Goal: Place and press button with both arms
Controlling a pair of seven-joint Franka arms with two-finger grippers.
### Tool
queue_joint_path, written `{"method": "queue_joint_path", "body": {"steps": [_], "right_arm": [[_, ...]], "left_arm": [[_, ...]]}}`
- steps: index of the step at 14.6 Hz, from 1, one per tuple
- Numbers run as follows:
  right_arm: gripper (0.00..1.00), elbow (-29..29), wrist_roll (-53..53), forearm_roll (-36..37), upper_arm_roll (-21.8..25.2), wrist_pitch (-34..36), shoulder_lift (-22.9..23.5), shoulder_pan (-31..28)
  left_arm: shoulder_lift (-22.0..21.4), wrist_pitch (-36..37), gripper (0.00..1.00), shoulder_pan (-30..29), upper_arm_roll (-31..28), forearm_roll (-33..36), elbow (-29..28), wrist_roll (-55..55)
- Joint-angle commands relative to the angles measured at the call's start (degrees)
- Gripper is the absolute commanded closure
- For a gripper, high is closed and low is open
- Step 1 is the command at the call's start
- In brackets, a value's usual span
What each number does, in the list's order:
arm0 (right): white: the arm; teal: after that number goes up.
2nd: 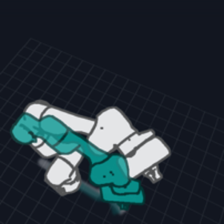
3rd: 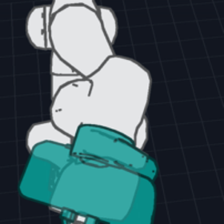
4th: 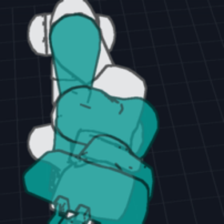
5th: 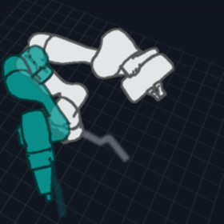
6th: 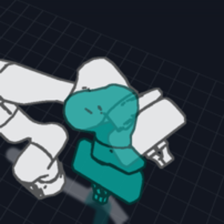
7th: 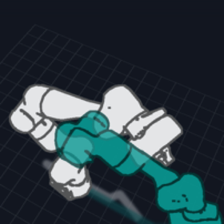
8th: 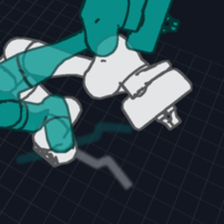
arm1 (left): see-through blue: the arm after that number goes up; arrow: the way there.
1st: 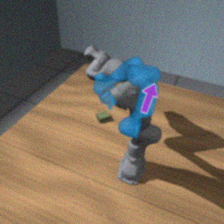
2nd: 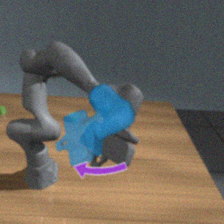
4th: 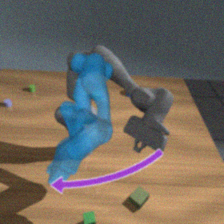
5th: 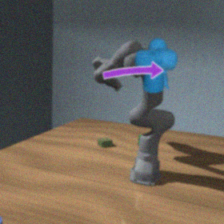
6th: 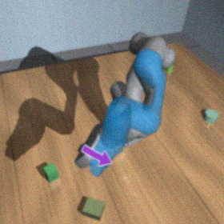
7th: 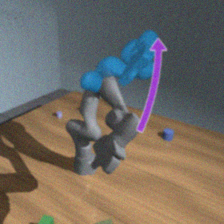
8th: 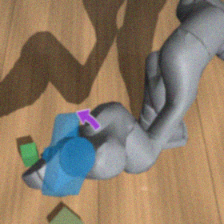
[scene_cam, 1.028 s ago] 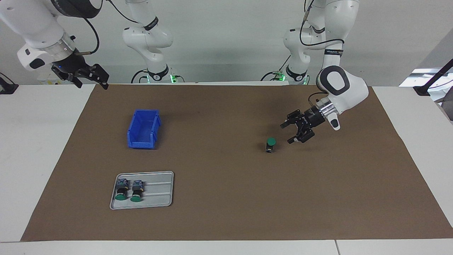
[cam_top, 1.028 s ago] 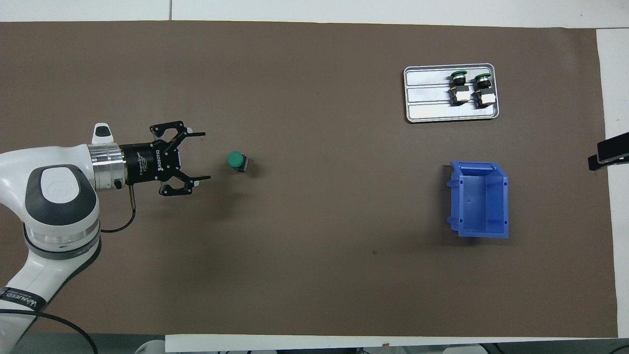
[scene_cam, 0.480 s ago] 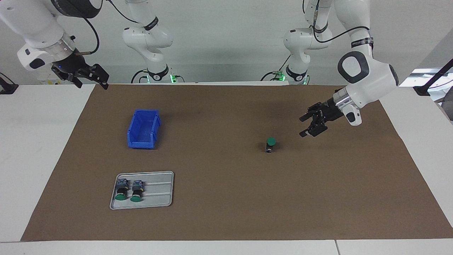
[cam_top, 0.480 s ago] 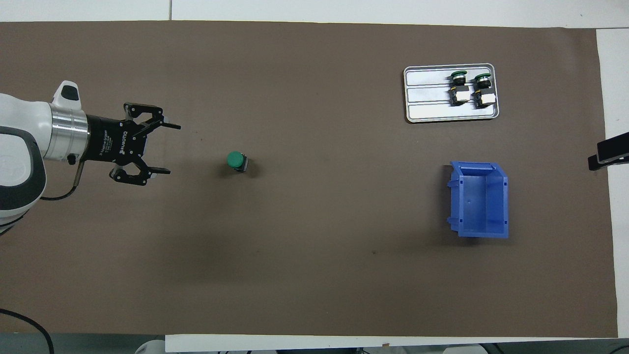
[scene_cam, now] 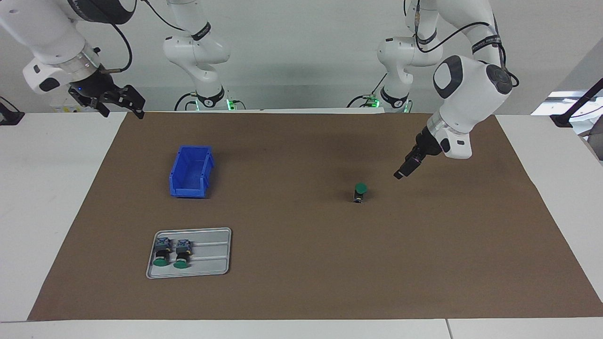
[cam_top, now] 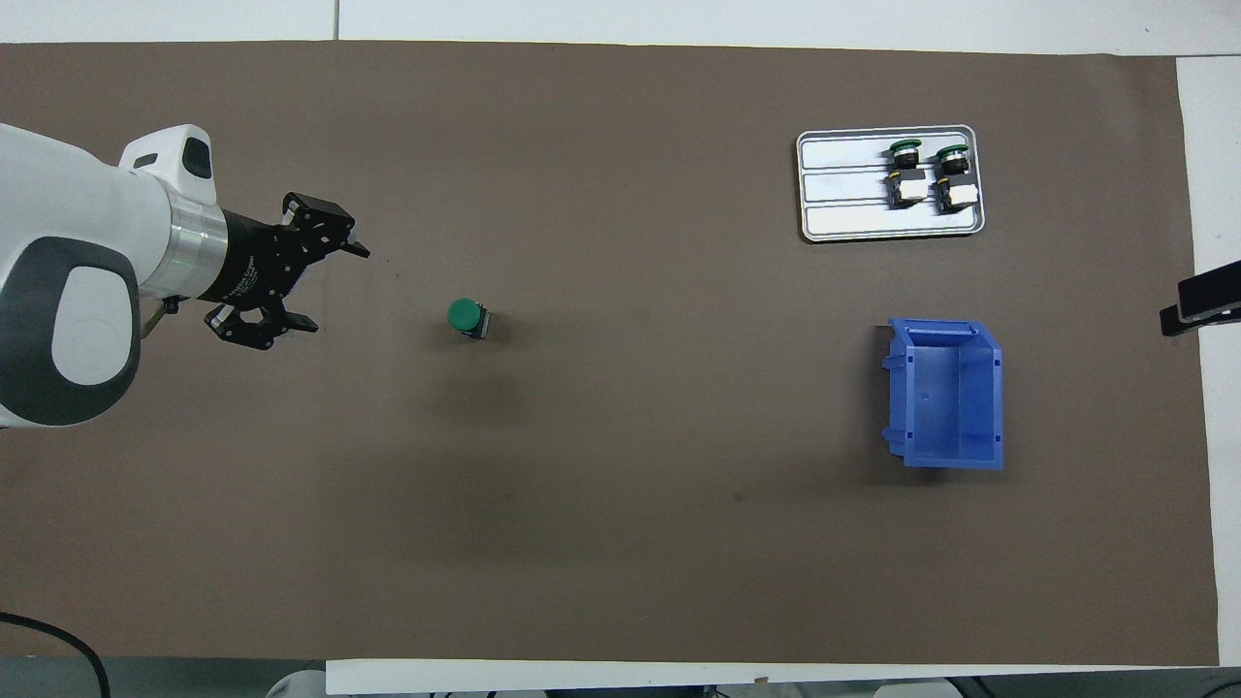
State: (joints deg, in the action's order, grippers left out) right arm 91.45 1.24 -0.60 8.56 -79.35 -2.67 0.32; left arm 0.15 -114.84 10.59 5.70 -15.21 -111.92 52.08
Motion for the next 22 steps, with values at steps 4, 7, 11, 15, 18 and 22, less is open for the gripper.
{"method": "queue_joint_path", "body": {"steps": [4,7,11,15,18,22], "right_arm": [[0.00,1.1,0.7,0.1,0.1,0.0,-0.9,-0.1],[0.00,1.1,0.7,0.1,0.1,0.0,-0.9,-0.1],[0.00,1.1,0.7,0.1,0.1,0.0,-0.9,-0.1],[0.00,1.1,0.7,0.1,0.1,0.0,-0.9,-0.1],[0.00,1.1,0.7,0.1,0.1,0.0,-0.9,-0.1],[0.00,1.1,0.7,0.1,0.1,0.0,-0.9,-0.1]], "left_arm": [[0.8,4.0,0.82,5.1,0.4,9.9,2.3,-3.0],[5.0,4.0,0.91,9.3,0.4,10.5,5.6,-5.0],[9.6,-0.5,1.00,11.9,0.5,12.7,5.7,-8.7],[11.8,-2.8,1.00,12.7,0.4,14.2,4.9,-8.8],[11.6,-4.6,1.00,12.8,0.5,14.2,4.0,-8.5],[11.6,-7.1,1.00,13.7,0.5,14.2,2.0,-8.6]]}}
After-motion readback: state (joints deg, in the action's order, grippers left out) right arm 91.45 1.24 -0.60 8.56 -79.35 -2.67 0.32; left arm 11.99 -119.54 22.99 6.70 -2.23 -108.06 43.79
